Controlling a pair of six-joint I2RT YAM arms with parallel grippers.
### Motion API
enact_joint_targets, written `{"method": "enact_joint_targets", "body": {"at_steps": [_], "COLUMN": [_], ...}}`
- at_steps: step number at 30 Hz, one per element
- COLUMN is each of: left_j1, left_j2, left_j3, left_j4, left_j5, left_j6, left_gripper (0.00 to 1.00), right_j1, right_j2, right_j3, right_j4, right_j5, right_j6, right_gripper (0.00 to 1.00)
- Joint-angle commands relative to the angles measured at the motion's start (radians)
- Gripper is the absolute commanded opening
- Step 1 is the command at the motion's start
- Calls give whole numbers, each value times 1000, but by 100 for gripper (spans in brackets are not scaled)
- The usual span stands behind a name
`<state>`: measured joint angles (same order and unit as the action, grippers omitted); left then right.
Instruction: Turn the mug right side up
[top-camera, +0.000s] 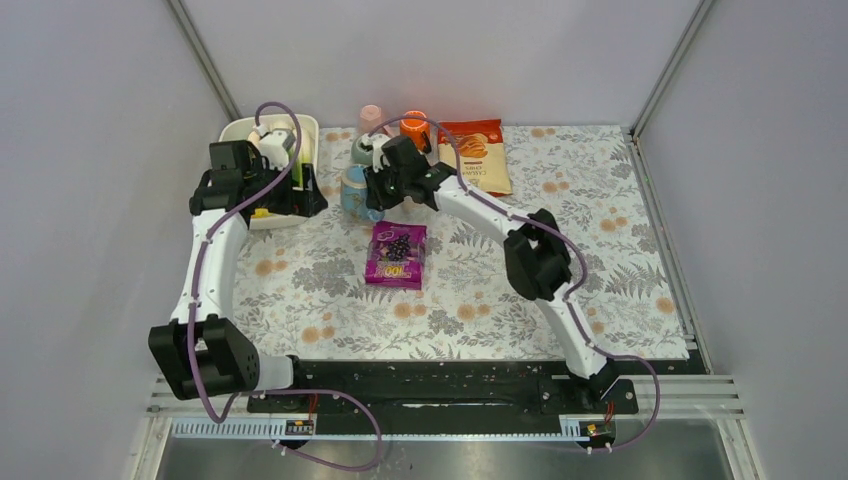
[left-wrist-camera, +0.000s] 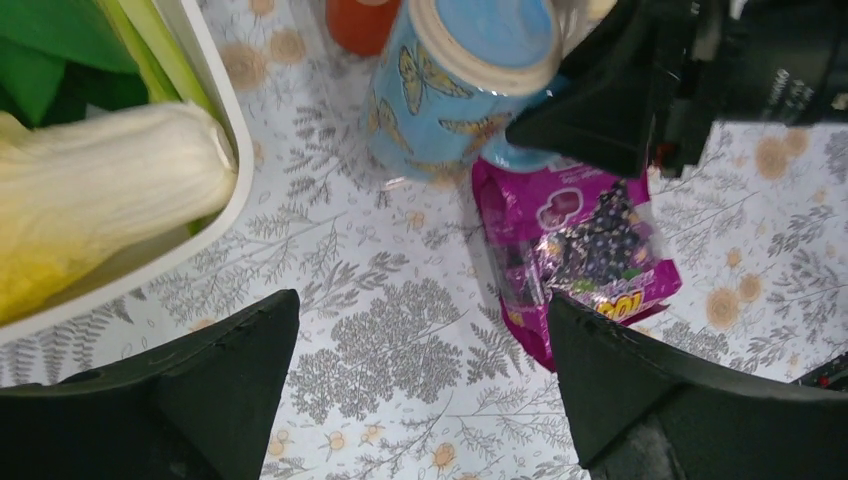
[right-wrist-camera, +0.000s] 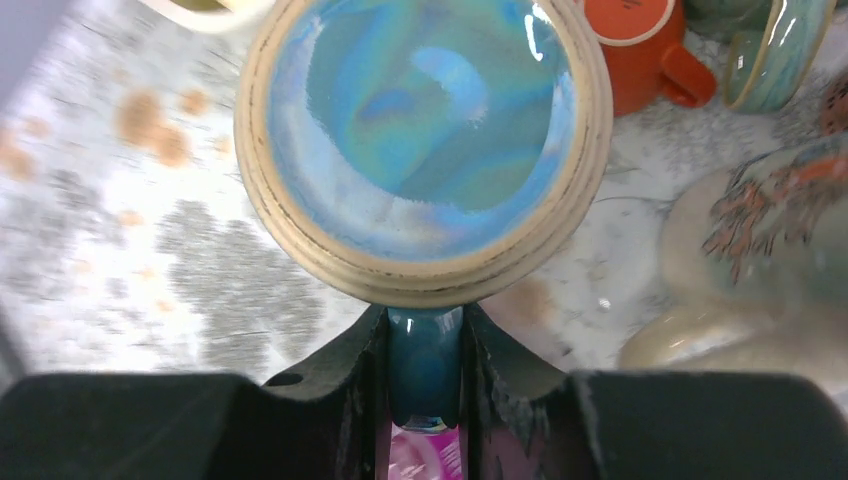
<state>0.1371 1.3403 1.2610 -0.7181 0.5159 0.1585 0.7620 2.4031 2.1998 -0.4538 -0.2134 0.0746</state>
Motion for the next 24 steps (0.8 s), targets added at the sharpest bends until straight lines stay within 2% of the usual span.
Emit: {"method": "enact_joint_targets", "body": {"at_steps": [1,4,7,10,15,20,24], "left_j1": [1,1,1,1,-1,-2,-1], "left_j2": [-56,-42,-1,28,29,-24,-53], "left_j3": [105,159,192,194,156,115,103], "left_j4": [-2,6,27,75,209,359,393], "left_j5": [99,157,162,227,411,470,460], "left_j6": [-68,-145,-259,-358,-494,-573,-575], "left_gripper": [98,99,99,99,95,89,87], "right_j1": [12,12,11,10,11,12,11], "right_j2": [-373,-483,-558,-605,-632,-628,-631], "right_j3": [-219,-423,-529,-615,-651,-647,-650], "right_j4": [571,836,952,1054,1097,1103,1098], "right_j5": [-88,-44,-28,-14,-21,-31,-31], "right_j6": [328,465,546,612,652,670,668], "right_gripper": [0,0,0,0,0,0,0]}}
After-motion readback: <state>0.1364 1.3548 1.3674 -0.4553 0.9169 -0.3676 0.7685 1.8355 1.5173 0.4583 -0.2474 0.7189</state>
